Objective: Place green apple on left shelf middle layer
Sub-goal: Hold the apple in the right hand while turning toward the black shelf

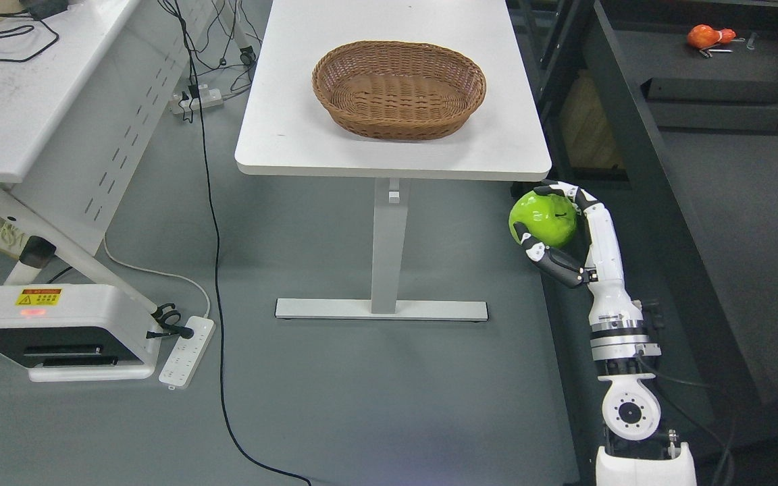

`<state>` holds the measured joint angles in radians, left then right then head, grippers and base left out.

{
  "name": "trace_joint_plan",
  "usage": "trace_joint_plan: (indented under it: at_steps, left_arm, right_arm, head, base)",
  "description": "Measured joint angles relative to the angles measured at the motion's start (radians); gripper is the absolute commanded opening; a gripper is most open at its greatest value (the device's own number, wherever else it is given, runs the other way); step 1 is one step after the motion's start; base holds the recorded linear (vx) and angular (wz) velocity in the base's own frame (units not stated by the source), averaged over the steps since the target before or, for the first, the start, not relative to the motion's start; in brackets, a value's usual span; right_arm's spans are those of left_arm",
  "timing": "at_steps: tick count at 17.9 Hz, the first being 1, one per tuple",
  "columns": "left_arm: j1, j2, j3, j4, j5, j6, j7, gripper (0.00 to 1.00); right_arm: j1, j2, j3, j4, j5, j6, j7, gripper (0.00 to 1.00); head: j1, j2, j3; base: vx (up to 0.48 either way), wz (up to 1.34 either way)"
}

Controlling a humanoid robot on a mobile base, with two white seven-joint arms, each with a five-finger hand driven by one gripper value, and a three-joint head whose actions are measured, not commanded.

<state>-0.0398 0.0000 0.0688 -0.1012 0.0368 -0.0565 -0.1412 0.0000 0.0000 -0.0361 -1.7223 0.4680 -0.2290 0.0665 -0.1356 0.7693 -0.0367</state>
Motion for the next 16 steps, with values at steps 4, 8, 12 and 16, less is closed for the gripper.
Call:
trace_joint_plan:
  at_steps: [4, 8, 12, 16]
  left_arm:
    - [0.0, 0.0, 0.0, 0.0, 0.0, 0.0, 0.0, 1.0]
    - [0.0, 0.0, 0.0, 0.0, 0.0, 0.0, 0.0, 1.0]
    - [0.0, 0.0, 0.0, 0.0, 0.0, -0.001, 0.0, 1.0]
    - [0.0, 0.0, 0.0, 0.0, 0.0, -0.001, 0.0, 1.0]
  right_arm:
    - [0.0, 0.0, -0.003, -0.001, 0.0, 0.001, 0.001, 0.01]
    - [0.0, 0.0, -0.01, -0.001, 0.0, 0.002, 0.001, 0.01]
    - [0.001, 0.0, -0.016, -0.001, 0.0, 0.005, 0.004, 0.02]
    - [0.036, 0.0, -0.001, -0.002, -0.003, -0.036, 0.034, 0.02]
  head:
    - [0.0, 0.0, 0.0]
    - [0.0, 0.0, 0.0]
    - [0.0, 0.0, 0.0]
    - [0.0, 0.0, 0.0]
  base:
    - [-0.21, -0.18]
    - [-0.205, -0.32]
    - [-0.181, -0.46]
    - [-0.144, -0.54]
